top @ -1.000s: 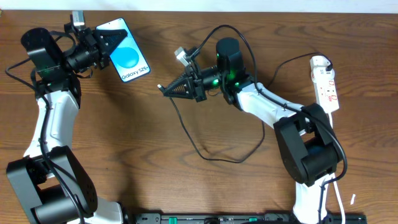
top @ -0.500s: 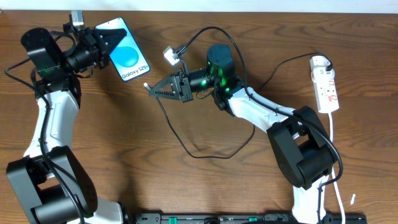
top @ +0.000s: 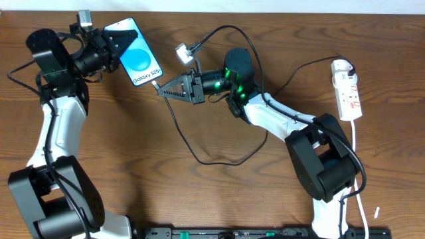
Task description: Plug charger to phone and switch on socket
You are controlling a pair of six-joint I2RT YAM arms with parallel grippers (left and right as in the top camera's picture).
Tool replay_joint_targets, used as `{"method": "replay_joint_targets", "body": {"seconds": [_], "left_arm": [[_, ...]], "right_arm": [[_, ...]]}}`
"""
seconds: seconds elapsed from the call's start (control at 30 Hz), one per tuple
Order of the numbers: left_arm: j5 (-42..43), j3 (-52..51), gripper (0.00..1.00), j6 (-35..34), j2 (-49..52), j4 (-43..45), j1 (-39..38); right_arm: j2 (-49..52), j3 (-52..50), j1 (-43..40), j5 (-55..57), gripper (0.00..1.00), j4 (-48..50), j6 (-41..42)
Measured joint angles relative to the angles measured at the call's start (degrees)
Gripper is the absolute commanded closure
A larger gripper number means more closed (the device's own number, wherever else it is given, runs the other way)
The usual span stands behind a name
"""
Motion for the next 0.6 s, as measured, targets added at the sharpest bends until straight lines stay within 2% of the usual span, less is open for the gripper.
{"method": "replay_joint_targets", "body": {"seconds": [0.6], "left_arm": [[-0.5,0.0,0.93,-0.2,0.0,0.0,-0.1]], "right_arm": [[0.0,0.0,0.0,1.6,0.99,0.0,2.3]]}}
